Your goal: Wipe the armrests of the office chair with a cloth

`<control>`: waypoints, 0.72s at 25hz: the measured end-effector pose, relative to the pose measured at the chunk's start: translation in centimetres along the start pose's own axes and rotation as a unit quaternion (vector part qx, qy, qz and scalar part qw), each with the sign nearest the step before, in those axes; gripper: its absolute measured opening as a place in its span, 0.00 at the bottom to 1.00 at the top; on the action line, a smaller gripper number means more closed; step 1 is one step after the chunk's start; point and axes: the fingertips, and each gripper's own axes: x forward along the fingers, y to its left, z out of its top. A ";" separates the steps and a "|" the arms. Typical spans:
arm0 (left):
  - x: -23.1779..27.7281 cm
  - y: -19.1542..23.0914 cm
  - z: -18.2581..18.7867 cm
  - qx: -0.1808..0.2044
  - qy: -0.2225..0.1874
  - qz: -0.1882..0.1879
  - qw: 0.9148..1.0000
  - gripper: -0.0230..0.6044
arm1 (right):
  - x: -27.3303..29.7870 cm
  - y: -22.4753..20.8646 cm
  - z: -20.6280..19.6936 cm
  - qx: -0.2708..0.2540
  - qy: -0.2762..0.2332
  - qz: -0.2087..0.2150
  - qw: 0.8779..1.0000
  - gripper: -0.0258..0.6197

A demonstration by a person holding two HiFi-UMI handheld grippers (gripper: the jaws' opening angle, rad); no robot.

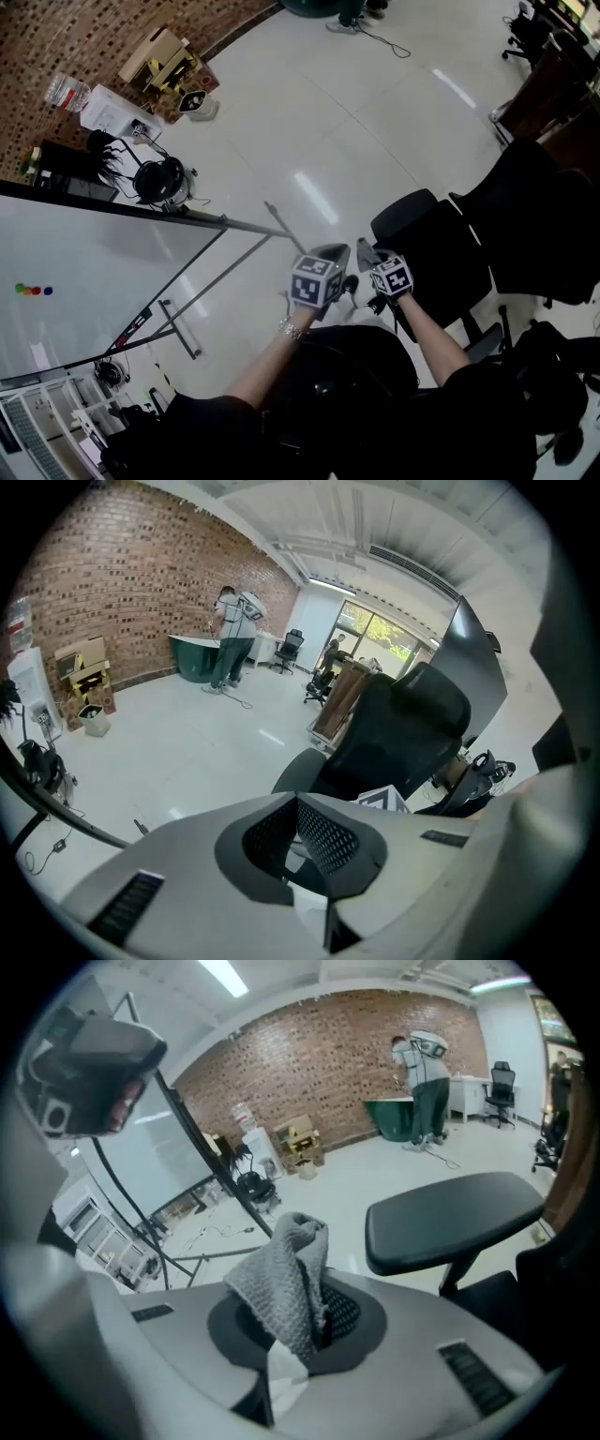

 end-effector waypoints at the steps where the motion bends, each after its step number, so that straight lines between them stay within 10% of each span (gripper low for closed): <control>1: -0.1 -0.1 -0.1 0.002 0.000 0.001 1.000 0.01 | -0.9 -0.4 1.0 0.006 -0.026 0.004 1.000 0.10; 6: -1.4 0.3 -0.9 0.004 -0.003 0.010 1.000 0.01 | -5.5 -12.5 9.2 0.107 -0.144 -0.082 0.980 0.10; 11: -3.1 1.4 -2.2 -0.006 -0.005 0.031 1.000 0.01 | -7.4 -24.1 12.5 0.163 -0.091 -0.180 0.966 0.10; 18: -4.1 2.4 -2.7 -0.020 -0.014 0.046 0.999 0.01 | -4.6 -23.5 7.5 0.176 -0.035 -0.195 0.964 0.10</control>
